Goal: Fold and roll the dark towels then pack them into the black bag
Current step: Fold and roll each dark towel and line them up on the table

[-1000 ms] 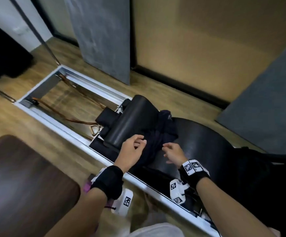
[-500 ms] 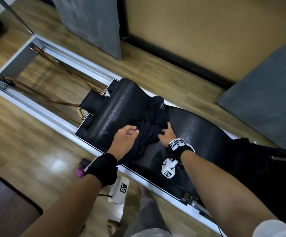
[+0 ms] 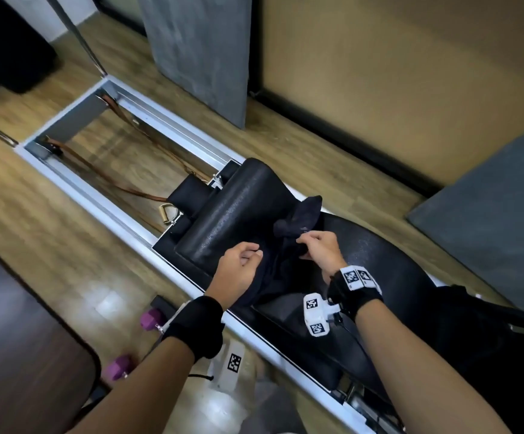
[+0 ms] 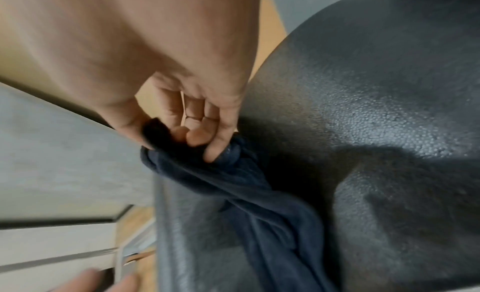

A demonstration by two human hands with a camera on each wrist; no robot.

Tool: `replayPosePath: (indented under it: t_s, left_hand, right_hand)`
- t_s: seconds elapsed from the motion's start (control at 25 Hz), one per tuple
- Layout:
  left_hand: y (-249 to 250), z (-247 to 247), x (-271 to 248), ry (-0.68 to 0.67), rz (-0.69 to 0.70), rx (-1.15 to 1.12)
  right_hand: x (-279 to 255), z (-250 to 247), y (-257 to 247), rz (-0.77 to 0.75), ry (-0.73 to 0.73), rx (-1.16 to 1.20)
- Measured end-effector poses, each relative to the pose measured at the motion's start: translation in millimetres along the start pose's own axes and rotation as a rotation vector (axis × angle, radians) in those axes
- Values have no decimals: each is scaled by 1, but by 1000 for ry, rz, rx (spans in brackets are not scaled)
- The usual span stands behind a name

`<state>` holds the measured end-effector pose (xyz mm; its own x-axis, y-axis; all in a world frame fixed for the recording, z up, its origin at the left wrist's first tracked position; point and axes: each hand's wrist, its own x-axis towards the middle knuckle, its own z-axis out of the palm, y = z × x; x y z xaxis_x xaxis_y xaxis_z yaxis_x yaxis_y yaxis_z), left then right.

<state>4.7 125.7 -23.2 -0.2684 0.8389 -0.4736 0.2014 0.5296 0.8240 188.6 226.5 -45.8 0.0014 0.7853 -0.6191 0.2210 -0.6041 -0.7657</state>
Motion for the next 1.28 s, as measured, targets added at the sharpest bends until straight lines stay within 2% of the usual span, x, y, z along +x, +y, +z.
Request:
replayPosePath:
  t_s: [0.16,0.28,0.4,0.48,0.56,0.68,0.84,0.92,1.12,1.28]
  left_hand:
    - [5,-18,-45,49,144,82]
    - [15,-39,-90,58,380,181]
    - [23,-63,-149,120,555,165]
    - [25,-77,-198,155,571,112]
    - [24,-87,-246,212,577,63]
    - [23,-105,-309,347,609,40]
    - [22,-126,-389,486,631,88]
    - [20,-138,-419,553,606,124]
    - [4,-161,-477,726,667,239]
    - [-11,-178,-519,755,617,104]
  right_hand:
    - [-72,2,-33,-148,-159,142]
    - [-138,9,-49,-268,-360,212]
    - [-196,16,-59,-382,-459,259]
    - [-234,18,-64,-445,-517,251]
    - [-270,17,-61,-547,-559,145]
    - [-319,20,-51,-799,-585,-42]
    - [-399,37,-41,-1014,-907,-206]
    - [-431,51,-41,-1122,-977,-255]
    - [-484,87,-45,-1275,-930,-221]
    - [-511,115,-47,-1300,-897,-96]
